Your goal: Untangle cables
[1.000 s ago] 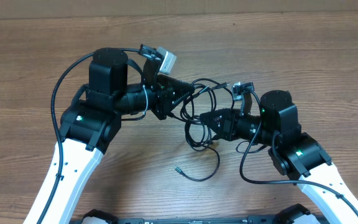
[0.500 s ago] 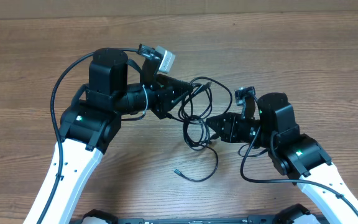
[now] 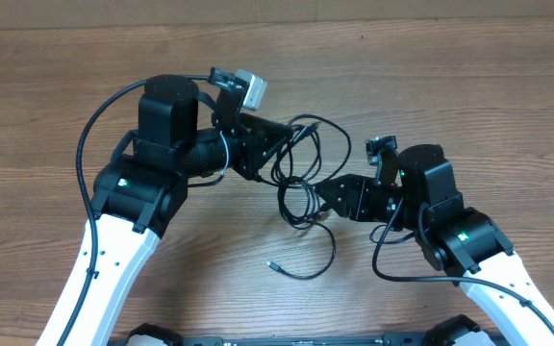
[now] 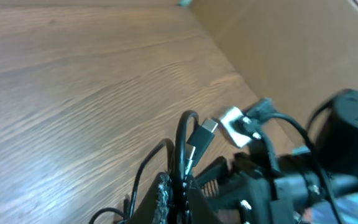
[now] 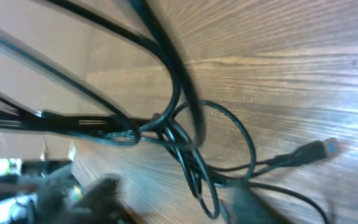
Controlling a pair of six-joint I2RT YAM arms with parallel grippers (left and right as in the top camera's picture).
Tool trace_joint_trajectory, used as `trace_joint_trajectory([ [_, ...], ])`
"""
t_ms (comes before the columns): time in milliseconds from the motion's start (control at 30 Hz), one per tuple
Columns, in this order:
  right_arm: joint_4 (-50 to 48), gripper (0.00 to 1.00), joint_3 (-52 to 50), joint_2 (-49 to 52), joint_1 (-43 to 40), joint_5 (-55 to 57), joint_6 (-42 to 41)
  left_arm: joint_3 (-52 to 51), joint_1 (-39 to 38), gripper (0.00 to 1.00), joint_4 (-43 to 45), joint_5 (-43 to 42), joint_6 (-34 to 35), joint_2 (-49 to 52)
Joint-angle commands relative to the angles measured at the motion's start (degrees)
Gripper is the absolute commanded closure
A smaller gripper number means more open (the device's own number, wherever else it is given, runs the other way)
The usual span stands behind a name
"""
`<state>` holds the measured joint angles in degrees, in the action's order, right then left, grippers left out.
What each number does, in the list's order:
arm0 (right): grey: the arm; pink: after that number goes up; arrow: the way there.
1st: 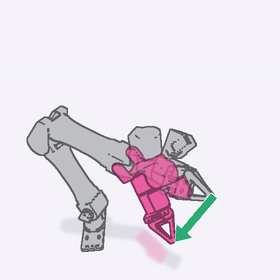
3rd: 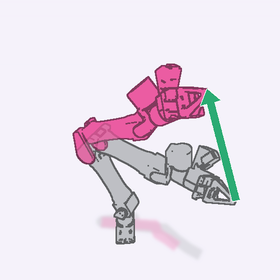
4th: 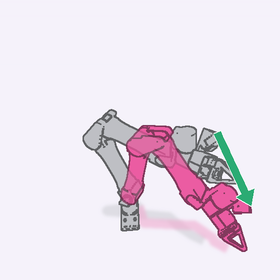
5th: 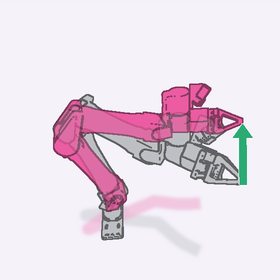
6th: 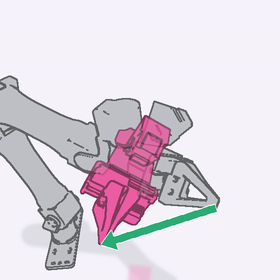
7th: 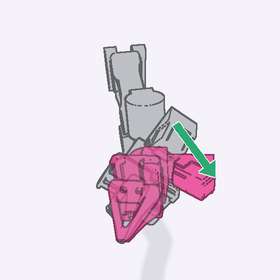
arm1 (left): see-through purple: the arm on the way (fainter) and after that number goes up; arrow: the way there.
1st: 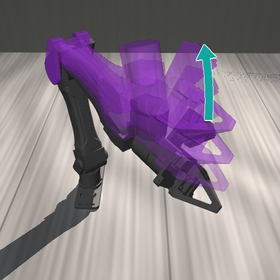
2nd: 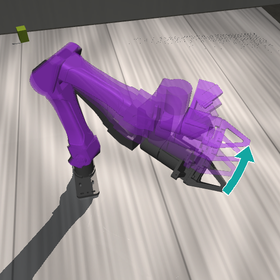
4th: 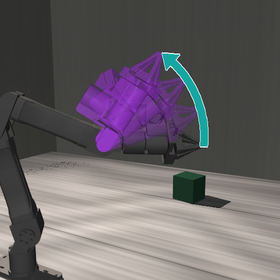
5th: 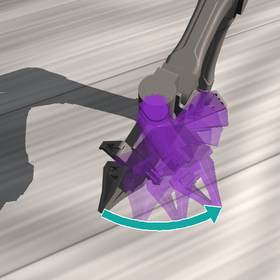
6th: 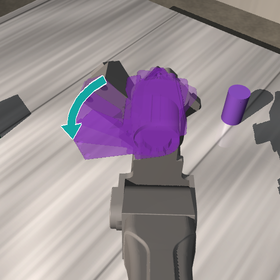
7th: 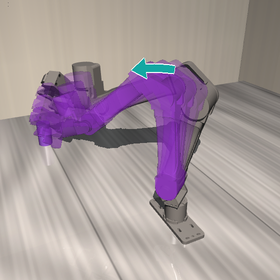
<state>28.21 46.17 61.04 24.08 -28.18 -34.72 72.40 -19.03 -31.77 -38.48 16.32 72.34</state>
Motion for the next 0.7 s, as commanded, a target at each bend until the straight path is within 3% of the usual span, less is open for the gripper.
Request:
trace_joint_trajectory([
  [0, -0.3, 0.16, 1.1, -0.2, 0.2, 0.1, -1.1, 1.3, 0.4, 0.96, 0.1, 3.5, 4.2, -0.1],
  [133, -0.8, 0.0, 1.1, -0.2, 0.2, 0.2, -3.0, 1.3, 0.3, 0.96, 0.6, 2.6, 5.9, -0.1],
  [533, -6.9, 0.0, 1.1, -0.1, 0.2, 3.8, -3.0, 1.3, 0.2, 0.96, 4.6, -9.9, 10.3, -0.1],
  [667, -7.1, 0.03, 1.1, -0.1, 0.2, 6.6, -3.0, 1.3, 0.2, 0.96, 5.5, -10.5, 11.0, -0.1],
])
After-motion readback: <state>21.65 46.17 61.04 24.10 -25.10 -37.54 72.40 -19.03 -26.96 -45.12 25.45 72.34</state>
